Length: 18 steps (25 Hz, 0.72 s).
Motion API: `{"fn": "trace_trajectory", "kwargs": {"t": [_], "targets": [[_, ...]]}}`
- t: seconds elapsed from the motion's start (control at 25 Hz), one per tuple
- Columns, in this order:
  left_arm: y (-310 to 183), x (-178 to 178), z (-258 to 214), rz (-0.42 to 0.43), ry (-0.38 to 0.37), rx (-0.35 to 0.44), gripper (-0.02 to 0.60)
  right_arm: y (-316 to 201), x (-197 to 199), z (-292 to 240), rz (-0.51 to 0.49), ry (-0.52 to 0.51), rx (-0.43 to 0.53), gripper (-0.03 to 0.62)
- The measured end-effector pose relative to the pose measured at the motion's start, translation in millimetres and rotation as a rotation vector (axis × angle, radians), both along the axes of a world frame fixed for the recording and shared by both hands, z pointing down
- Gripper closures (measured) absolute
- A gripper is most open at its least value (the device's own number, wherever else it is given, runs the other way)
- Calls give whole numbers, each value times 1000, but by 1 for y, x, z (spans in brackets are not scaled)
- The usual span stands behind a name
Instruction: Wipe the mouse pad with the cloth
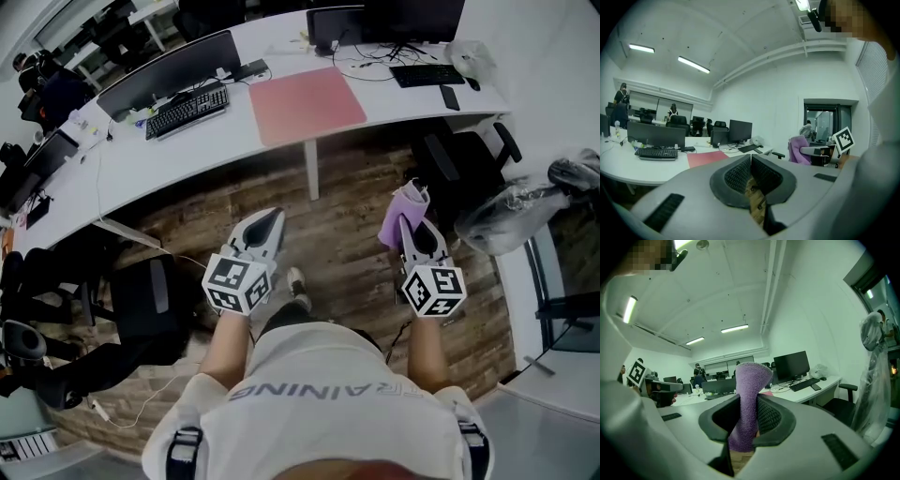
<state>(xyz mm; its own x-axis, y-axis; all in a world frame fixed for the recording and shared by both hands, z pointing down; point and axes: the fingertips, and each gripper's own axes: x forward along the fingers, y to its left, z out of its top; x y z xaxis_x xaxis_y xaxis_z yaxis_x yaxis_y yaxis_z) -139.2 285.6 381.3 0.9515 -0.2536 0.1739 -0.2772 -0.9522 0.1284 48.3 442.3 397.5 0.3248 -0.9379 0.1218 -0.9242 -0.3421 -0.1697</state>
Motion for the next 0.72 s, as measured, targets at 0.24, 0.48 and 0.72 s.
{"fn": "trace_trajectory", "kwargs": {"t": [0.24, 0.48, 0.72], "targets": [[-45, 29, 2, 0, 19, -18, 549, -45, 25, -2, -8, 16, -19, 494], [-104, 56, 2, -4, 17, -34, 549, -107, 55, -6, -12, 19, -35, 494], [-167, 70, 0, -18, 9, -36, 549, -173, 70, -2, -30, 7, -54, 494]]}}
